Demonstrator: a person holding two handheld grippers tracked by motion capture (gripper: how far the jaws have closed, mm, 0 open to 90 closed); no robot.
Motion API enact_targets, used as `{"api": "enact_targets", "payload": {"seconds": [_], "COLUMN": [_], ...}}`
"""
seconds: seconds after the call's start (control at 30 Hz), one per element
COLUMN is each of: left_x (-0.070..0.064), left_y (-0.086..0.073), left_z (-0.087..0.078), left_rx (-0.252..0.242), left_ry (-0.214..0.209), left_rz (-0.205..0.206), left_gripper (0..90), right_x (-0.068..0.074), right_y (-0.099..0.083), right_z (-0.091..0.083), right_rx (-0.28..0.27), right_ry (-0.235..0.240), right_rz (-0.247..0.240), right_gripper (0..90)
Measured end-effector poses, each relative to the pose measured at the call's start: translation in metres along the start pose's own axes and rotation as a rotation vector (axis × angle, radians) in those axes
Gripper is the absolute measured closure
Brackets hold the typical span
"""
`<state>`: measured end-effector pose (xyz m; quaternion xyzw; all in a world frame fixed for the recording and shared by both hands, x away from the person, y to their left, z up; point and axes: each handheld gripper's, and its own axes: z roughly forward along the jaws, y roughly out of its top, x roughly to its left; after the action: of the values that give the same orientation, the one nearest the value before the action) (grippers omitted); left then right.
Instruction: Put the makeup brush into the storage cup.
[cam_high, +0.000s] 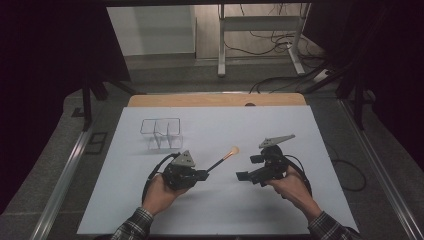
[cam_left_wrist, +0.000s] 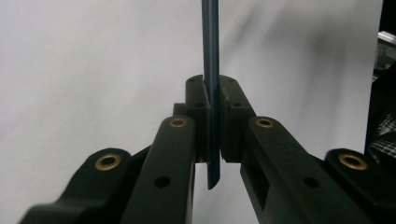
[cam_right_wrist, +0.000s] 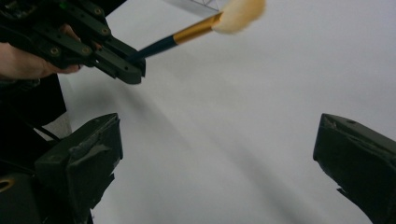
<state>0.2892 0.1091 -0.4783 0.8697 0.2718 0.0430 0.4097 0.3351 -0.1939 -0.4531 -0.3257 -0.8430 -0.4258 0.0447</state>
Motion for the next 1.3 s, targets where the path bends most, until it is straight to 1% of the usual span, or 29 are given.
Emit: {"api": "enact_targets", "payload": {"seconds": [0.07,0.1,0.17,0.23,0.27,0.37,0.47,0.5,0.63,0.77,0.83,0.9,1.07,1.17,1.2,1.23,1.27,1.3], "left_x": [-0.001,-0.001,-0.003,-0.003,-0.003,-0.005,-0.007,-0.008,-0.011,-0.015,-0.016,-0.016,-0.019,-0.021,-0.021,-0.022,-0.022,-0.022], "left_y": [0.000,0.000,0.000,0.001,0.001,0.001,0.002,0.002,0.003,0.004,0.004,0.004,0.004,0.004,0.004,0.004,0.004,0.004], "left_z": [0.000,-0.001,-0.001,-0.002,-0.002,-0.003,-0.004,-0.004,-0.005,-0.004,-0.003,-0.003,-0.003,-0.001,-0.001,0.000,0.001,0.001], "left_rx": [-0.014,-0.013,-0.031,-0.032,-0.036,-0.056,-0.072,-0.082,-0.105,-0.102,-0.098,-0.099,-0.101,-0.096,-0.096,-0.086,-0.078,-0.074], "left_ry": [-0.003,-0.005,-0.011,-0.013,-0.014,-0.016,-0.024,-0.026,-0.039,-0.045,-0.049,-0.052,-0.054,-0.060,-0.064,-0.056,-0.051,-0.051], "left_rz": [0.000,0.008,0.000,0.012,0.013,0.017,0.030,0.026,0.054,0.069,0.076,0.082,0.107,0.121,0.125,0.135,0.143,0.149], "left_gripper": [84.6,84.6,84.6,84.6,84.6,84.5,84.6,84.6,84.5,84.5,84.6,84.6,84.5,84.5,84.5,84.5,84.5,84.5], "right_x": [0.001,0.002,0.003,0.005,0.006,0.009,0.010,0.010,0.011,0.011,0.012,0.012,0.011,0.010,0.010,0.009,0.007,0.005], "right_y": [0.001,0.001,0.002,0.003,0.004,0.005,0.006,0.007,0.008,0.009,0.009,0.009,0.009,0.009,0.008,0.008,0.007,0.006], "right_z": [0.001,0.001,0.002,0.002,0.002,0.002,0.002,0.002,0.000,-0.001,-0.002,-0.001,0.000,0.000,0.000,0.001,0.002,0.002], "right_rx": [-0.004,-0.008,-0.012,-0.015,-0.020,-0.030,-0.050,-0.060,-0.106,-0.146,-0.155,-0.166,-0.189,-0.189,-0.186,-0.182,-0.174,-0.174], "right_ry": [0.004,0.009,0.022,0.040,0.049,0.055,0.078,0.087,0.115,0.162,0.172,0.192,0.235,0.259,0.264,0.264,0.284,0.322], "right_rz": [0.014,0.020,0.028,0.040,0.044,0.043,0.058,0.067,0.089,0.119,0.124,0.137,0.162,0.181,0.188,0.199,0.226,0.262], "right_gripper": [1.4,1.3,0.9,1.6,2.9,6.1,11.4,13.2,24.7,38.0,43.8,50.3,62.1,68.8,72.4,74.9,77.7,81.1]}}
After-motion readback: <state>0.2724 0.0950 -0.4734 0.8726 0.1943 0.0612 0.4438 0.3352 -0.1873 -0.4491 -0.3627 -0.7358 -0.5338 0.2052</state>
